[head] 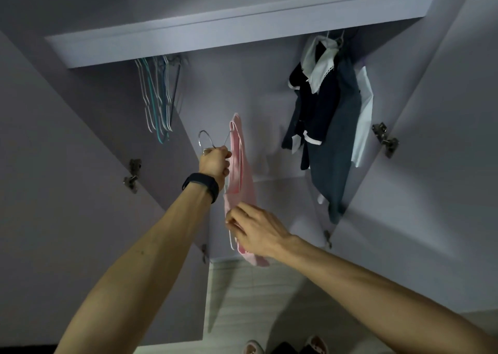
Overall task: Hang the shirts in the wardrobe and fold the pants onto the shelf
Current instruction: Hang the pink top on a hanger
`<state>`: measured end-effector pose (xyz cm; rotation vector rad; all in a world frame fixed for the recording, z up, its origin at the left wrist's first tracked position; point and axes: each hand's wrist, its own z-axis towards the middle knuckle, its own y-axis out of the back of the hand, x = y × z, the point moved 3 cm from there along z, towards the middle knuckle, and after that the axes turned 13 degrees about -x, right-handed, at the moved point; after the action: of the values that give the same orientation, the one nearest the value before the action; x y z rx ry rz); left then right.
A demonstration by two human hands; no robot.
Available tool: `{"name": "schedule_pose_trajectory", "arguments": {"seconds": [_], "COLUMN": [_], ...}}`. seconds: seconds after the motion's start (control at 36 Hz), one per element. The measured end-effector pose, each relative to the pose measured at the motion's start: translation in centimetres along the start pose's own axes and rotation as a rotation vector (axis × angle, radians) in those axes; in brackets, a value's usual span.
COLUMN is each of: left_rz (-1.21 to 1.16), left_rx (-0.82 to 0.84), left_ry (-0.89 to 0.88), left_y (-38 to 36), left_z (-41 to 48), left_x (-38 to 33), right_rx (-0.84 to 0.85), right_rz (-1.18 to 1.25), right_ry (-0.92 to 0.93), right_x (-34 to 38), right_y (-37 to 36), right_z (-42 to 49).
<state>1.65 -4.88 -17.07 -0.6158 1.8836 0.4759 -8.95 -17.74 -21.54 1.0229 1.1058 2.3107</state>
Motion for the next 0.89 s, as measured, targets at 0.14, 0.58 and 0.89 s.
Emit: {"name": "schedule_pose_trajectory", "arguments": {"seconds": [0.14, 0.58, 0.89], "left_rz": [-0.023, -0.059, 0.219], "left_rx": [-0.022, -0.101, 0.169], "left_ry": [0.013, 0.060, -0.033], "left_y": [-0.1, 1.0, 1.6], "left_z": [-0.2, 0.8, 0.1], "left_x": [-0.4, 0.6, 0.5], "right_rx": [0.060, 0.008, -0.019], "right_rz": [-0.002, -0.023, 0.170], "right_ry": [0.013, 0.131, -0.245], "right_x": [-0.3, 0.9, -2.9], "right_y": [0.0, -0.3, 1.7], "right_z": [0.4, -3.4, -1.9]}}
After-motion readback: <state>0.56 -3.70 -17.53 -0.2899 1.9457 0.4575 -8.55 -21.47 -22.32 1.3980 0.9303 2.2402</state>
